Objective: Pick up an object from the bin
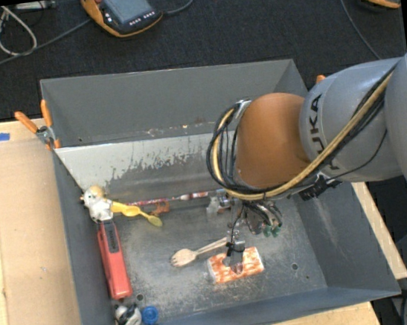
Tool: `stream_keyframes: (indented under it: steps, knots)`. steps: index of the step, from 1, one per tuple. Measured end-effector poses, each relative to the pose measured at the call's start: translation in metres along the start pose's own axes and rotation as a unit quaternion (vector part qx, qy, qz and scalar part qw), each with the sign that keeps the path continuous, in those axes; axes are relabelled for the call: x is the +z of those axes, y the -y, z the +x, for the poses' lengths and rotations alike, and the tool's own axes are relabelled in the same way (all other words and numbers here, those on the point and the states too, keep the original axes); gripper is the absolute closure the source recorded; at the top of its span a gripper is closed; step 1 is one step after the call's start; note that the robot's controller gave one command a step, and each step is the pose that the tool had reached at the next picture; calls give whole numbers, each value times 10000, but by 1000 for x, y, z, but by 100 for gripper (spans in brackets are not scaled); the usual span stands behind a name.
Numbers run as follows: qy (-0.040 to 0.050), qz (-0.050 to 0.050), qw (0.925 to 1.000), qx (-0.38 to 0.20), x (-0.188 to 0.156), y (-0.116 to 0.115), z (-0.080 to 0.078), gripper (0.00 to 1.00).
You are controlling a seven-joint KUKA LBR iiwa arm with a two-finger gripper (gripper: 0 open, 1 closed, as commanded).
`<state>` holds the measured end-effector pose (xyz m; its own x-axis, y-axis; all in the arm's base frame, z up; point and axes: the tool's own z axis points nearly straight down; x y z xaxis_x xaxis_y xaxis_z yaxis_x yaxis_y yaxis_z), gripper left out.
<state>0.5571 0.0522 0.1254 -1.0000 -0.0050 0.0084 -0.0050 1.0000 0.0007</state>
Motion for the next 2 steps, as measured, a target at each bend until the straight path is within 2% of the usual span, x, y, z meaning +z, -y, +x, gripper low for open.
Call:
stream_keyframes:
  steps: [1, 2]
  knots:
    - [36, -2, 10000, 7, -5, 0, -2, 0]
    - [57, -5, 9954, -960, 26, 19, 3, 0]
